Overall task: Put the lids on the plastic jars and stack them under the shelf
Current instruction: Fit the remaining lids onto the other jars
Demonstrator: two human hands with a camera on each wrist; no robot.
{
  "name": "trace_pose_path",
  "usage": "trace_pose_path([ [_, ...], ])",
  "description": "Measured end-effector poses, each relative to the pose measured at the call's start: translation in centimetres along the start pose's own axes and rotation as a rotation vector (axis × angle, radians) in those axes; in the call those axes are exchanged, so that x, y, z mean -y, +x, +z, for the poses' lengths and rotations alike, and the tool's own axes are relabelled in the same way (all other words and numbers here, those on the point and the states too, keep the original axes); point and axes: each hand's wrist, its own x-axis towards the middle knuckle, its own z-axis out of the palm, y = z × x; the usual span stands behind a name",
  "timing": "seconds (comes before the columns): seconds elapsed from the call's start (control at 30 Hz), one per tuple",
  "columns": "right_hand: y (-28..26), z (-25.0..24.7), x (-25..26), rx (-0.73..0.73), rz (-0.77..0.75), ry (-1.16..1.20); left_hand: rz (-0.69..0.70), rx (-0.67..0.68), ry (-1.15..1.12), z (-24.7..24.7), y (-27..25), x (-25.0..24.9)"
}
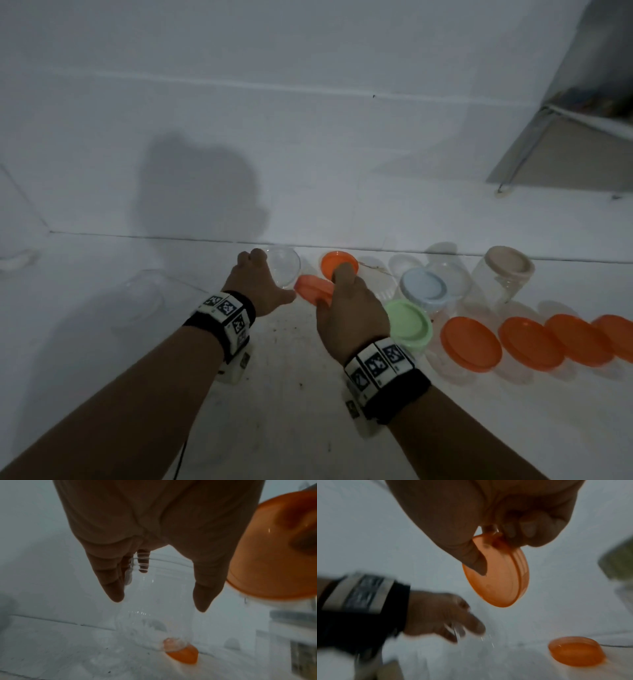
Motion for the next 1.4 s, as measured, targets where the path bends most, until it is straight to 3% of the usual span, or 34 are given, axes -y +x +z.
trace_pose_path([
  [0.1,0.3,-3.4,-0.4,-0.081,-0.004,0.218,0.017,-0.009,-0.106,-0.1,-2.3,-0.2],
  [0.2,0.1,-5.2,-1.8,-0.053,0.130,0.453,0.057,0.053,-0.218,1.8,-5.7,-0.7],
  [0.3,-1.3,-3.7,-2.7,0.047,0.216,0.653,0.068,0.097,-0.329,5.0,-9.3,-0.5],
  [0.4,-2.5,-0.6,-3.6,0.146,0.231,0.666,0.079,0.091,-0.410,7.7,-12.2,1.0],
  [0.57,-5.1,2.5,-4.2,0.301,0.259,0.549,0.130,0.154,-0.481,9.5,-15.7,3.1],
  [0.83,-7.5,2.6,-5.7,0.493,0.167,0.364,0.084,0.190,-0.429,11.0,-19.9,3.1],
  [1.13,-9.3,1.6,-5.2,0.614,-0.092,-0.089,-0.022,0.239,-0.397,11.3,-22.5,2.7],
  [1.4,-10.1,1.2,-2.8,0.758,-0.333,-0.328,-0.017,0.296,-0.304,11.3,-22.1,3.4],
])
